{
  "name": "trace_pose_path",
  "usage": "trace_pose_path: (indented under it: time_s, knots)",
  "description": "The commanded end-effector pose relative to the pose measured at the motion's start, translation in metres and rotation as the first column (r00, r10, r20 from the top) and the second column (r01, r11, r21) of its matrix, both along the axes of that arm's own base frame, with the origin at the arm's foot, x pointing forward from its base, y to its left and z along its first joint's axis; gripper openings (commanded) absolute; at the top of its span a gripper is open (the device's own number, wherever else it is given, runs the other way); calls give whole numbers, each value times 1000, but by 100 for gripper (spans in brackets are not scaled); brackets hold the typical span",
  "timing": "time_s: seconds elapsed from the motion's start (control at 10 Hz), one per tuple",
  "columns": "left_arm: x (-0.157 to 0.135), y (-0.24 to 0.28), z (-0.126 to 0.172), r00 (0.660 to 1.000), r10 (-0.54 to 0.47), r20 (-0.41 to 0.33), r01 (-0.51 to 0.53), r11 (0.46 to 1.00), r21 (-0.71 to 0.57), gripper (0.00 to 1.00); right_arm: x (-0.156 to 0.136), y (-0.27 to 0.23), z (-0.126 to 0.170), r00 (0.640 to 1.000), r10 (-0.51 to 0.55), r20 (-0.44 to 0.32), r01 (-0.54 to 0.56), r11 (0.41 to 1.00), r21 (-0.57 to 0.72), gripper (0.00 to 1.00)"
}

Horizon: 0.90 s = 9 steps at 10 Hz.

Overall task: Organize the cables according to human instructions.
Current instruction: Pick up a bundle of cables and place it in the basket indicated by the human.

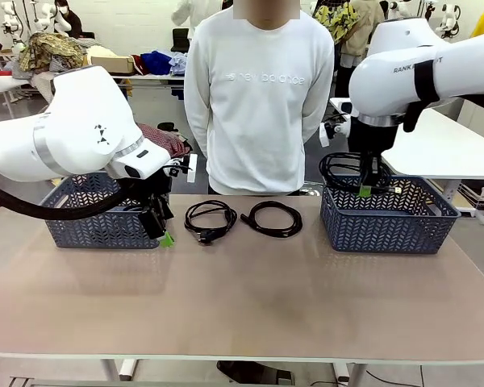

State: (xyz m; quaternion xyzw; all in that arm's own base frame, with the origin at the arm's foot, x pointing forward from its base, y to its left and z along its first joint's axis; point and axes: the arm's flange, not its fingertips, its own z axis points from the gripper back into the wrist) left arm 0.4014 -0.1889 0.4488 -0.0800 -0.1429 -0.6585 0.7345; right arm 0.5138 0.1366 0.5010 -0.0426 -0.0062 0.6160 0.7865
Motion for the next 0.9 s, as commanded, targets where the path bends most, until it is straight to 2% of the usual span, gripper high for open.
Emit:
trace_pose_path:
  time_s: [0.0,0.4,0.8]
  knots:
    - [0,2,1,1000,2,0,-2,1000,5,100,6,-33,-1,998,69,-13,-69,997,-24,12]
    - [0,2,1,1000,2,0,-2,1000,5,100,27,-75,-28,984,177,-8,-177,984,-9,12]
    - [0,2,1,1000,2,0,-2,1000,5,100,51,-83,-52,981,191,1,-191,981,-3,12]
